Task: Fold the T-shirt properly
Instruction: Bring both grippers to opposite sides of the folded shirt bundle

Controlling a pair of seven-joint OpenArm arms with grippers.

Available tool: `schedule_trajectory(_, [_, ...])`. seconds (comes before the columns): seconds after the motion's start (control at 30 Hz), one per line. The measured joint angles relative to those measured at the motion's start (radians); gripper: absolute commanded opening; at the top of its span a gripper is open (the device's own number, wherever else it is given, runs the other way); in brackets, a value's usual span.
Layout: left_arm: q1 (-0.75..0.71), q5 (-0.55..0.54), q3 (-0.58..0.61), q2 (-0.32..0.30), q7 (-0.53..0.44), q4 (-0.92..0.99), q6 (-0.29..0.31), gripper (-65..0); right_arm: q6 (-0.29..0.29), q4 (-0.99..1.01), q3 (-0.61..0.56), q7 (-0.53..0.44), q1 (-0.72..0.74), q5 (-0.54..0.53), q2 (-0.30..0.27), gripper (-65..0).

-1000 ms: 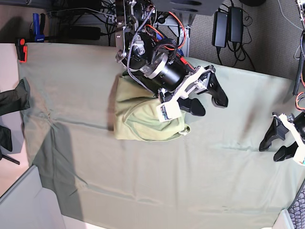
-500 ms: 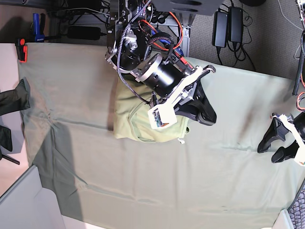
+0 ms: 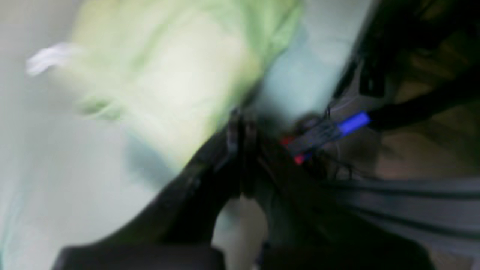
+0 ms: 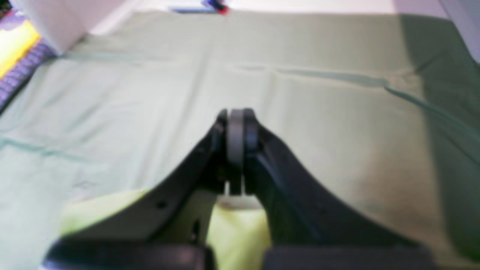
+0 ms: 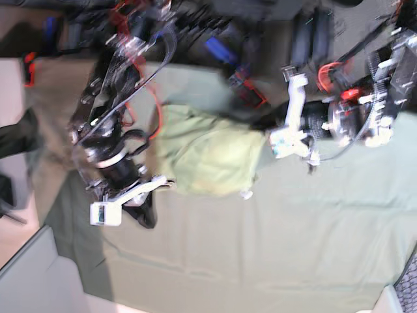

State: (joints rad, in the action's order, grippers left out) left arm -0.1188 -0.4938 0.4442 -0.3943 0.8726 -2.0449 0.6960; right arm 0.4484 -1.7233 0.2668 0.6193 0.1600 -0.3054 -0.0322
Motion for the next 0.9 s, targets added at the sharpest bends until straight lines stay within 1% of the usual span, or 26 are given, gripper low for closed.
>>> schedule_trajectory(0.07, [0.002, 0.11, 0.072, 0.041, -0.079, 0.018, 0.002, -65.0, 0.003, 0.104, -0.004, 0.001, 0.061, -0.001, -0.038, -65.0])
schedule_trajectory(0.13, [0.009, 0.195, 0.109, 0.076, -0.129, 0.058, 0.002, -65.0, 0.003, 0.203, -0.02, -0.001, 0.117, 0.001, -0.069, -65.0])
schedule_trajectory(0.27, [0.031, 0.314, 0.135, 0.09, -0.182, 0.176, 0.002, -65.0, 0.003, 0.364, -0.084, 0.0, 0.182, 0.006, -0.119, -65.0])
schedule_trajectory(0.3, [0.048, 0.332, 0.137, 0.09, -0.181, 0.206, 0.002, -65.0, 0.003, 0.389, -0.111, 0.005, 0.188, 0.004, -0.129, -65.0])
schedule_trajectory(0.37, [0.087, 0.332, 0.137, 0.089, -0.179, 0.258, 0.001, -65.0, 0.003, 0.415, -0.167, 0.006, 0.197, -0.015, -0.146, -65.0])
schedule_trajectory(0.5, [0.119, 0.332, 0.137, 0.089, -0.185, 0.325, 0.001, -65.0, 0.004, 0.417, -0.263, 0.013, 0.215, -0.002, -0.184, -65.0])
schedule_trajectory(0.57, [0.113, 0.346, 0.141, 0.077, -0.191, 0.354, 0.001, -65.0, 0.004, 0.417, -0.298, 0.06, 0.214, 0.012, -0.204, -65.0])
schedule_trajectory(0.63, [0.117, 0.327, 0.142, 0.042, -0.218, 0.369, 0.001, -65.0, 0.004, 0.417, -0.321, 0.117, 0.208, 0.01, -0.224, -65.0])
schedule_trajectory(0.7, [0.128, 0.335, 0.142, 0.003, -0.245, 0.376, 0.002, -65.0, 0.004, 0.417, -0.335, 0.158, 0.202, -0.039, -0.246, -65.0])
schedule_trajectory(0.77, [0.13, 0.357, 0.141, -0.033, -0.27, 0.376, 0.001, -65.0, 0.004, 0.397, -0.335, 0.163, 0.182, -0.08, -0.279, -65.0])
schedule_trajectory(0.83, [0.14, 0.359, 0.142, -0.06, -0.279, 0.377, -0.003, -65.0, 0.004, 0.356, -0.336, 0.159, 0.143, -0.132, -0.328, -65.0])
schedule_trajectory(0.9, [0.161, 0.371, 0.143, -0.079, -0.284, 0.378, -0.015, -65.0, 0.004, 0.31, -0.335, 0.168, 0.084, -0.159, -0.376, -65.0])
